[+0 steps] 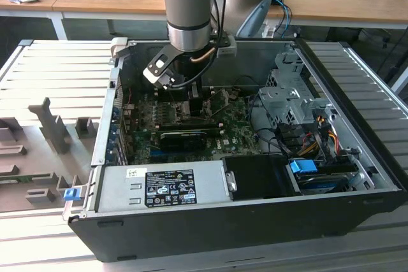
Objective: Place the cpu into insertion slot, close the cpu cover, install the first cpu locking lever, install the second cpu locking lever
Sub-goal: 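Place the cpu into insertion slot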
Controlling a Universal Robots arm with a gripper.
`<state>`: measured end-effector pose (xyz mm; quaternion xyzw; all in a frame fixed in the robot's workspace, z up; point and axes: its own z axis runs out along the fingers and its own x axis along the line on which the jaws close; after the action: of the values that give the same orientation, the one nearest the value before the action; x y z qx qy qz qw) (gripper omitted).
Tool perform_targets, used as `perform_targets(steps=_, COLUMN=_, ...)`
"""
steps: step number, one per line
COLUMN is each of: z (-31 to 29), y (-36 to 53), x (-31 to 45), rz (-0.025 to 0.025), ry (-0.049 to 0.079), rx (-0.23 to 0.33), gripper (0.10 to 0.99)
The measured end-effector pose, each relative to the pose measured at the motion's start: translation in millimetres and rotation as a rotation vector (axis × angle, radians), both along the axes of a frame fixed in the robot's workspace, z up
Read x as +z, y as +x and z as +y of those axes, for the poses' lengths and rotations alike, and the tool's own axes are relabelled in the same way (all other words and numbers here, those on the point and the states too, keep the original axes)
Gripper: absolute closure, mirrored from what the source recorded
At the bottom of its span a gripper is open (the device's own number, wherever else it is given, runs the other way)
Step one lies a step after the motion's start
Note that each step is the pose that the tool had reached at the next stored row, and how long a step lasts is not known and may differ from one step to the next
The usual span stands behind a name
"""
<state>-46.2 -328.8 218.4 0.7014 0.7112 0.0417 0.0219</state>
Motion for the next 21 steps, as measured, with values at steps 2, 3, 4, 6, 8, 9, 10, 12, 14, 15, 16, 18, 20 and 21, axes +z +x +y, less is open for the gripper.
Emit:
perform_targets(steps=2, z=1.0, y=0.0, x=-3.7, rz=-0.0001, ry=0.0, rx=-0.018, gripper=0.553)
perform_targets(steps=3, z=1.4, y=0.0, x=-4.7, rz=0.0, ry=-0.001, rx=-0.021, gripper=0.553)
perform_targets(steps=4, z=1.7, y=0.0, x=-5.5, rz=0.0, ry=-0.001, rx=-0.021, gripper=0.553)
perform_targets(steps=6, z=2.9, y=0.0, x=-7.9, rz=-0.0001, ry=-0.001, rx=-0.021, gripper=0.553)
perform_targets(steps=8, z=4.5, y=0.0, x=-11.2, rz=-0.0001, ry=-0.003, rx=-0.02, gripper=0.553)
perform_targets(steps=9, z=5.2, y=0.0, x=-12.8, rz=-0.0001, ry=-0.004, rx=-0.02, gripper=0.553)
perform_targets(steps=10, z=5.3, y=0.1, x=-13.6, rz=-0.0001, ry=-0.004, rx=-0.02, gripper=0.553)
perform_targets(steps=12, z=5.8, y=0.0, x=-15.3, rz=-0.0001, ry=-0.004, rx=-0.02, gripper=0.553)
perform_targets(steps=14, z=7.0, y=0.0, x=-17.6, rz=-0.0001, ry=-0.004, rx=-0.02, gripper=0.553)
perform_targets(steps=15, z=7.3, y=0.0, x=-17.8, rz=-0.0001, ry=-0.004, rx=-0.02, gripper=0.553)
perform_targets(steps=16, z=7.2, y=0.0, x=-17.8, rz=0.0001, ry=-0.004, rx=-0.02, gripper=0.553)
perform_targets(steps=18, z=7.3, y=0.0, x=-17.9, rz=0.0, ry=-0.004, rx=-0.02, gripper=0.553)
perform_targets(steps=20, z=7.3, y=0.0, x=-17.9, rz=0.0, ry=-0.004, rx=-0.02, gripper=0.553)
perform_targets(steps=21, z=7.3, y=0.0, x=-17.9, rz=0.0, ry=-0.004, rx=-0.021, gripper=0.545)
